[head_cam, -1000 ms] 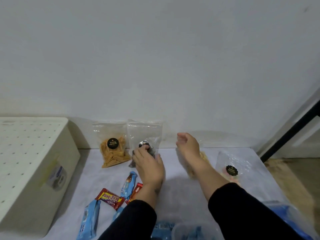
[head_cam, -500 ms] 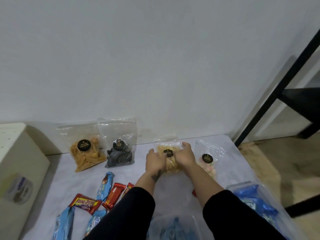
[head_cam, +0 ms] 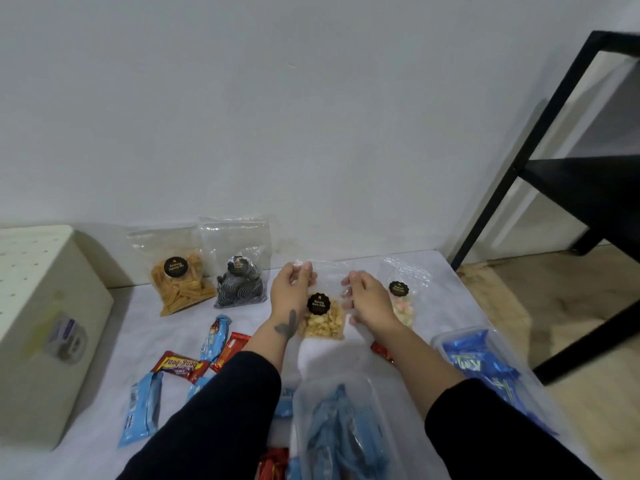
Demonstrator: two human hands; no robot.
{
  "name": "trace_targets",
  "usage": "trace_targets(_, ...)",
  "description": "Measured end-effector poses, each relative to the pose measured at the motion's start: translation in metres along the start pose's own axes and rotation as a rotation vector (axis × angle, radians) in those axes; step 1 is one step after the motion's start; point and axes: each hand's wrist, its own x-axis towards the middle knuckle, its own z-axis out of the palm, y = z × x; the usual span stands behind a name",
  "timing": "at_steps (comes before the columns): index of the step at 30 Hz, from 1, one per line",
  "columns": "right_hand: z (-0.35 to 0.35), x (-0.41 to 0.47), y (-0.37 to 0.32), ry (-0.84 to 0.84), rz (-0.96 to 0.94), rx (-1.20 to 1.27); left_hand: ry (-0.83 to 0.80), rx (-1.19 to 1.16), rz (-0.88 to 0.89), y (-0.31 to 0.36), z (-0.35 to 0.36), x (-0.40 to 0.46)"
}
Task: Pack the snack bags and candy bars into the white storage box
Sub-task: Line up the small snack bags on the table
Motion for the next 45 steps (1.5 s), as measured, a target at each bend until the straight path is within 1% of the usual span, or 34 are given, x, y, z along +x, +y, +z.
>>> trace_targets(3, -0.008, -0.013, -0.006, 0.057, -0.11, -0.032, -0.034, -0.031, 0.026, 0.005, -0.001, -0.009)
trace_targets(5, -0.013, -0.02, -0.009, 0.07, -0.135, -0.052, -0.044, -0.05, 0.021, 0.005, -0.002, -0.014)
trace_targets(9, -0.022, -0.031, -0.011, 0.081, -0.133, -0.08, -0.062, -0.081, -0.013, 0.006, -0.005, -0.026)
trace_targets(16, -0.026, -0.041, -0.018, 0.098, -0.094, -0.058, -0.109, -0.089, -0.021, 0.009, -0.006, -0.034)
trace_targets(21, -0.023, -0.041, -0.019, 0.043, -0.075, -0.092, -0.099, -0.088, -0.04, 0.009, -0.01, -0.035)
trace_targets(25, -0.022, -0.04, -0.023, 0.066, -0.11, -0.126, -0.119, -0.091, -0.046, 0.011, -0.011, -0.036)
trace_targets(28, -0.02, -0.04, -0.024, 0.067, -0.101, -0.143, -0.125, -0.086, -0.06, 0.012, -0.011, -0.036)
trace_targets(32, -0.017, -0.04, -0.027, 0.015, -0.109, -0.133, -0.139, -0.099, -0.07, 0.014, -0.011, -0.036)
trace_targets(37, -0.018, -0.041, -0.029, 0.012, -0.115, -0.119, -0.181, -0.125, -0.092, 0.016, -0.012, -0.037)
trace_targets(42, -0.019, -0.036, -0.031, 0.009, -0.222, -0.327, -0.19, -0.124, -0.093, 0.018, -0.014, -0.037)
trace_targets(45, -0.019, -0.033, -0.034, 0.011, -0.24, -0.366, -0.186, -0.103, -0.087, 0.019, -0.012, -0.039)
